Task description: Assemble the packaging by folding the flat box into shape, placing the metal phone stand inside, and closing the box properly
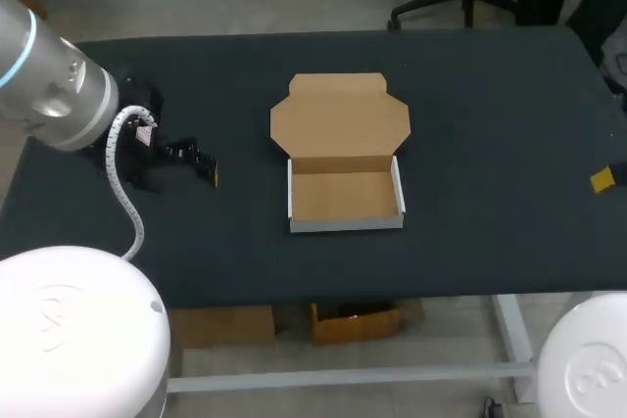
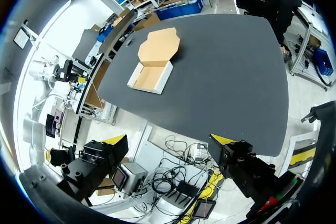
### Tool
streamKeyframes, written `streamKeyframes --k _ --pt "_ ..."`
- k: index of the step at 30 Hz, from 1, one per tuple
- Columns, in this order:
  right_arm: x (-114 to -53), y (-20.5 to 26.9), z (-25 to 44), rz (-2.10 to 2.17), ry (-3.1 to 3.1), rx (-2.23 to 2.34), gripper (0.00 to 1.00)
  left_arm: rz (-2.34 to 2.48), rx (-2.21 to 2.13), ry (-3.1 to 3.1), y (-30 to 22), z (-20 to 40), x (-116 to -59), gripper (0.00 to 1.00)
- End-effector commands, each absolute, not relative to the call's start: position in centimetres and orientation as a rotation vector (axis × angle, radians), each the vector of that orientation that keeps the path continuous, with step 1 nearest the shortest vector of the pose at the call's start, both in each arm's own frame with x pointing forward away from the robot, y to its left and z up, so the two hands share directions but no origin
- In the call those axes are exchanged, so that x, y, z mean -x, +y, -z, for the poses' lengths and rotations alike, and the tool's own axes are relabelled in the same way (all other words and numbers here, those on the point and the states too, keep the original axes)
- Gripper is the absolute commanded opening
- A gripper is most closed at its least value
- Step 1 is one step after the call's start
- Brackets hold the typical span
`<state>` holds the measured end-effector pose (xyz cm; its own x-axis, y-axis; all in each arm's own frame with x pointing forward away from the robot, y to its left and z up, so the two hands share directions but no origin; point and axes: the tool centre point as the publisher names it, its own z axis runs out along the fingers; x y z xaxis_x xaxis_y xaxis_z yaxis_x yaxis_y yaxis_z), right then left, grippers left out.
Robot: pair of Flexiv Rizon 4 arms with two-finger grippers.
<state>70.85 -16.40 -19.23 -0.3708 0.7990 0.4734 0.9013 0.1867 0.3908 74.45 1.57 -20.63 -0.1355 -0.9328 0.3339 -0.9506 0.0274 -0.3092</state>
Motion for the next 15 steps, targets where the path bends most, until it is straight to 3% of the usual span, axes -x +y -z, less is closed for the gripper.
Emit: streamKeyframes --k 1,15 --pt "-70.7 -16.4 19.1 0.939 -2.29 1.662 1.0 -0.608 -2.097 -2.229 0.5 22.0 -76.9 1.0" --pt "-70.7 -16.4 19.1 0.939 -2.29 1.662 1.0 -0.418 -2.184 -2.155 3.9 26.3 -81.9 1.0"
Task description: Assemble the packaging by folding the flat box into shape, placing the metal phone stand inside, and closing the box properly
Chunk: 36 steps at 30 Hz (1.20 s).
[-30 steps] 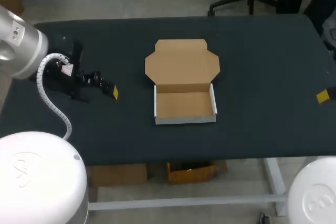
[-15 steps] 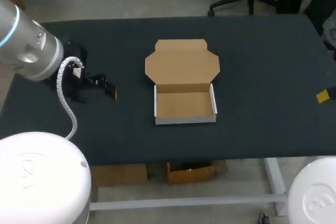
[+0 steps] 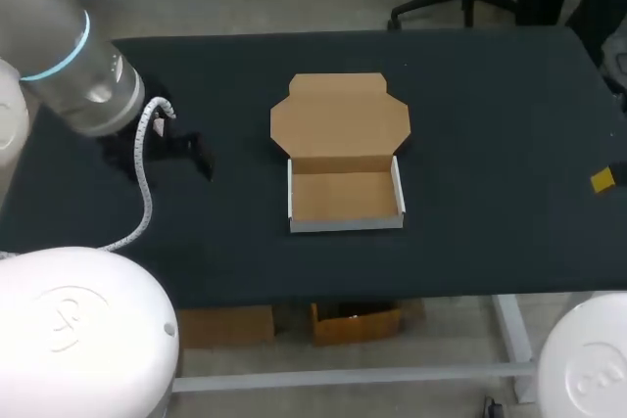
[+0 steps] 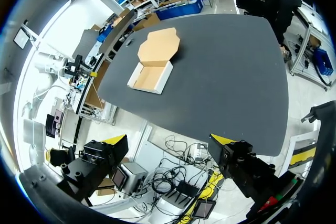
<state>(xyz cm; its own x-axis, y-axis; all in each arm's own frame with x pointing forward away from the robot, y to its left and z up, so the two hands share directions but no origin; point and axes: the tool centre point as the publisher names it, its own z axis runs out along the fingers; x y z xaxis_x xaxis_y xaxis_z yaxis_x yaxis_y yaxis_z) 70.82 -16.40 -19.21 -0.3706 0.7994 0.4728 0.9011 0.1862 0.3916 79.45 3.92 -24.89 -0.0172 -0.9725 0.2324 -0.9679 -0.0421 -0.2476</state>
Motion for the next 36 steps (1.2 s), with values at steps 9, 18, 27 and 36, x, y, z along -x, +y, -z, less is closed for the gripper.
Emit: streamKeyframes --k 9,18,27,36 --pt "-70.7 -16.4 19.1 0.939 -2.29 1.662 1.0 0.356 2.327 2.193 6.4 28.5 -84.1 1.0" --pt "-70.7 -16.4 19.1 0.939 -2.29 1.662 1.0 0.338 2.402 2.151 6.8 28.7 -84.7 1.0" --pt "-70.7 -16.4 19.1 0.939 -2.29 1.662 1.0 0.338 2.402 2.151 6.8 28.7 -84.7 1.0" --pt "-70.7 -16.4 19.1 0.939 -2.29 1.662 1.0 0.327 2.407 2.145 6.8 29.2 -85.1 1.0"
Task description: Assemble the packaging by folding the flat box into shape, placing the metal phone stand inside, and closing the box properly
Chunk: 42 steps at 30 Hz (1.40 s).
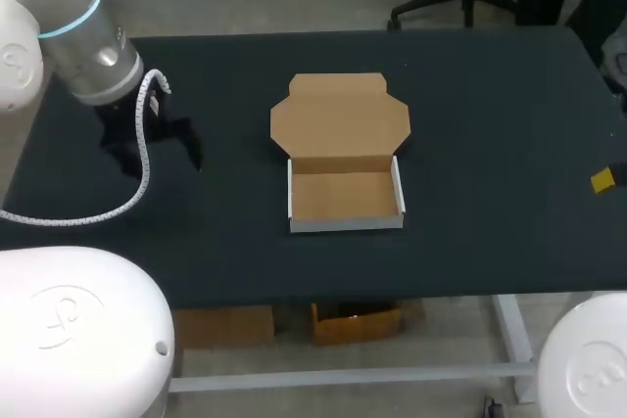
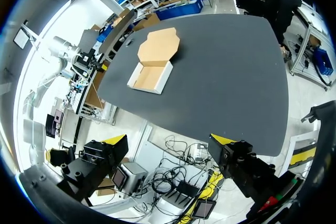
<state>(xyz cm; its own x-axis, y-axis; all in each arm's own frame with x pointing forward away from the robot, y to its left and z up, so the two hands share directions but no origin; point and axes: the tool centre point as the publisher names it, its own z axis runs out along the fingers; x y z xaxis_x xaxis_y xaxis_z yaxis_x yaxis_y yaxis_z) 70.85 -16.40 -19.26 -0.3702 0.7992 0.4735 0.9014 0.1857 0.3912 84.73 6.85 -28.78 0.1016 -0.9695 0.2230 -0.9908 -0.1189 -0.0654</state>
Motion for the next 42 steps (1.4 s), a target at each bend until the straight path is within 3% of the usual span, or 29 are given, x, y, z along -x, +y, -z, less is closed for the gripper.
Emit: streamKeyframes --k 1,42 --pt "-70.7 -16.4 19.1 0.939 -2.29 1.662 1.0 -0.307 -2.257 -2.012 6.9 29.3 -85.2 1.0" --pt "-70.7 -16.4 19.1 0.939 -2.29 1.662 1.0 -0.216 -2.249 -2.066 14.6 34.1 -93.1 1.0"
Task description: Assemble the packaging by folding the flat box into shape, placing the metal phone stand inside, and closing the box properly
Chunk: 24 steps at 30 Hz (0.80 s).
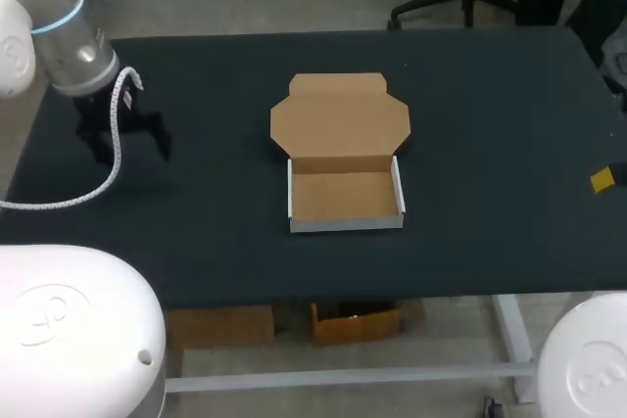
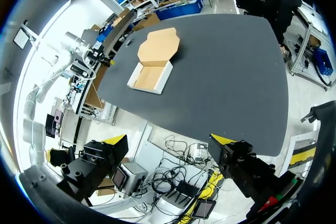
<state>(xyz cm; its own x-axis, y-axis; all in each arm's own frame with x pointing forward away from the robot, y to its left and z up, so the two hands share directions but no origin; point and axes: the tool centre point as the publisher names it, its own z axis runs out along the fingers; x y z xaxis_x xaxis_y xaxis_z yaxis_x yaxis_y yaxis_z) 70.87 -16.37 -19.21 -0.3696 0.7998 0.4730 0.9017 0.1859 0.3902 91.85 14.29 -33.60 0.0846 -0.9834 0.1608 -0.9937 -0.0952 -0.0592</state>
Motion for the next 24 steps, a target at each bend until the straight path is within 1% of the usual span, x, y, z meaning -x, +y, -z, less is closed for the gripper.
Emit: streamKeyframes --k 1,24 --pt "-70.7 -16.4 19.1 0.939 -2.29 1.662 1.0 -0.213 -2.248 -2.068 14.8 34.2 -93.5 1.0" --pt "-70.7 -16.4 19.1 0.939 -2.29 1.662 1.0 -0.169 -2.188 -2.103 18.8 36.3 -98.9 1.0"
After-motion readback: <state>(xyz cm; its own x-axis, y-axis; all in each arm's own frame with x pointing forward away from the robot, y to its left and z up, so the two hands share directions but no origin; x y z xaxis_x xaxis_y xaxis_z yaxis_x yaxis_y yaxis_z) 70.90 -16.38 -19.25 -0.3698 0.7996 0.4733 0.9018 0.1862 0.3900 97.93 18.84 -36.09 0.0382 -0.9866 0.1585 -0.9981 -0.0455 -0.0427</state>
